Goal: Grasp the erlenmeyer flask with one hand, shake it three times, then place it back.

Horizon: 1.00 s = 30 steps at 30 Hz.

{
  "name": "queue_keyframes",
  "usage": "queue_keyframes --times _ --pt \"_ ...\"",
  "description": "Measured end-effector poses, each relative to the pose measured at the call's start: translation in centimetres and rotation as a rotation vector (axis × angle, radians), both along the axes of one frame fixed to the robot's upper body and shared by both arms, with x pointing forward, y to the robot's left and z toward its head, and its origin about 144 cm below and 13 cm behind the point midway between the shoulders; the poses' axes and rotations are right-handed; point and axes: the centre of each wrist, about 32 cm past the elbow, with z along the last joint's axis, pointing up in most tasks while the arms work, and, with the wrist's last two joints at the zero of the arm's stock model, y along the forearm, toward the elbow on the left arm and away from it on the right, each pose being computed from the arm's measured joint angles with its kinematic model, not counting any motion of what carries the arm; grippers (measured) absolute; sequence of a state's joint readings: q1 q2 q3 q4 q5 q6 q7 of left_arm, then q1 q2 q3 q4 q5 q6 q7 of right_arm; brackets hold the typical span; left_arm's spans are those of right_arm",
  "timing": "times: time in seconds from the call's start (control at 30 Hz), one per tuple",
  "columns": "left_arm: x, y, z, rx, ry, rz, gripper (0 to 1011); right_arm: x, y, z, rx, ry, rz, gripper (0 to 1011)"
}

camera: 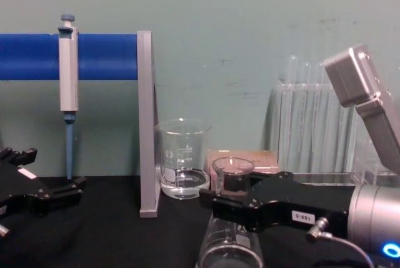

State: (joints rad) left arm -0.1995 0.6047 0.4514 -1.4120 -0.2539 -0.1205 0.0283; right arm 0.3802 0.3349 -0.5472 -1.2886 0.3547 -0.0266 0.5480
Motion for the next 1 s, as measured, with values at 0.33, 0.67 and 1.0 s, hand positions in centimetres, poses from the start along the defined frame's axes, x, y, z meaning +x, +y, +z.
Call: queue_keyframes --times 0.33,0.67,1.0 --pt "0.0 0.0 0.0 0.000 0.000 0.000 1001 0.0 0.0 0.0 0.001 0.001 0.000 449" --pt "0.0 0.0 0.0 0.000 0.000 0.000 1001 -0.2 -0.3 1.0 0.015 -0.004 -0.004 449" --pt "0.0 0.0 0.0 0.000 0.000 0.000 1001 -0.8 -0.7 5.2 0.054 -0.023 -0.025 449"
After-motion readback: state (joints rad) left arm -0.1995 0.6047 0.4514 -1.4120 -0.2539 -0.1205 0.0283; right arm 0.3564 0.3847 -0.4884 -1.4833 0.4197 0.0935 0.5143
